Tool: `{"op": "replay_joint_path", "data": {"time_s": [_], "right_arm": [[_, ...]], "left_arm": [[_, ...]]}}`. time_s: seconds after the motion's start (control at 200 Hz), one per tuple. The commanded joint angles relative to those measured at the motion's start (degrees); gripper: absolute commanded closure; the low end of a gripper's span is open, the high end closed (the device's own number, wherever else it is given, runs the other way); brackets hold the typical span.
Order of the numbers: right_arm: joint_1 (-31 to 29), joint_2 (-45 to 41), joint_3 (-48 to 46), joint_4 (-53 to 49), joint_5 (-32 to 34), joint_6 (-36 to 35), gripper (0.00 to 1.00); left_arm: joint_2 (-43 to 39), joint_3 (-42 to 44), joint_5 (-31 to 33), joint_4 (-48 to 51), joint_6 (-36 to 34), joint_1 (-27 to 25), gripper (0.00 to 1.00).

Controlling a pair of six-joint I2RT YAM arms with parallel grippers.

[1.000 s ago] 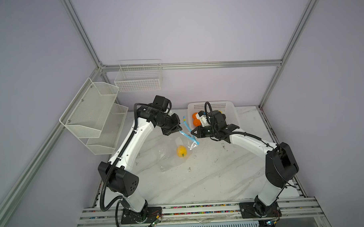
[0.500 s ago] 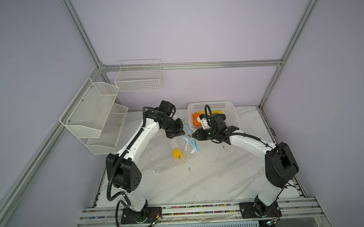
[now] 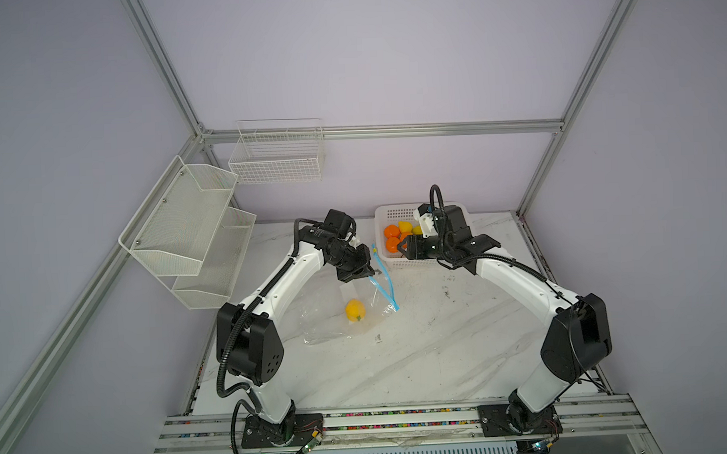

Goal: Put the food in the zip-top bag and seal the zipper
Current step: 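Release the zipper lip and raise the right gripper back toward the basket, then lower the right gripper onto the black avocado in the basket and close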

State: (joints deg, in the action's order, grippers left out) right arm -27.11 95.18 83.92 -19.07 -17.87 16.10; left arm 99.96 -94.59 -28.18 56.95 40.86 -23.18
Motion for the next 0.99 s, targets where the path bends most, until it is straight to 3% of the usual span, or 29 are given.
{"op": "replay_joint_path", "data": {"time_s": [0.0,0.2,0.335,0.565,0.78,0.99], "right_arm": [[2.4,2.4,3.0,-3.1,6.6,-2.0,0.43],[7.5,11.7,9.3,-2.4,16.8,-5.1,0.42],[10.3,19.7,14.6,-2.4,20.3,-8.2,0.4],[13.2,30.9,23.0,-2.6,23.0,-12.6,0.25],[14.0,36.2,27.8,-2.6,23.7,-13.5,0.1],[14.6,40.7,32.3,-2.9,22.1,-13.0,0.05]], "left_arm": [[-1.3,1.7,-2.2,-2.5,-1.8,-0.1,1.0],[-1.0,2.1,-3.4,-4.1,-1.4,-0.4,1.0],[-0.4,2.0,-3.8,-4.2,-1.3,-0.6,1.0],[1.0,1.6,-4.1,-4.2,-1.0,-0.7,1.0],[2.1,0.9,-3.8,-4.1,-0.7,-0.7,1.0],[2.6,1.1,-3.8,-4.1,-0.4,-0.7,1.0]]}}
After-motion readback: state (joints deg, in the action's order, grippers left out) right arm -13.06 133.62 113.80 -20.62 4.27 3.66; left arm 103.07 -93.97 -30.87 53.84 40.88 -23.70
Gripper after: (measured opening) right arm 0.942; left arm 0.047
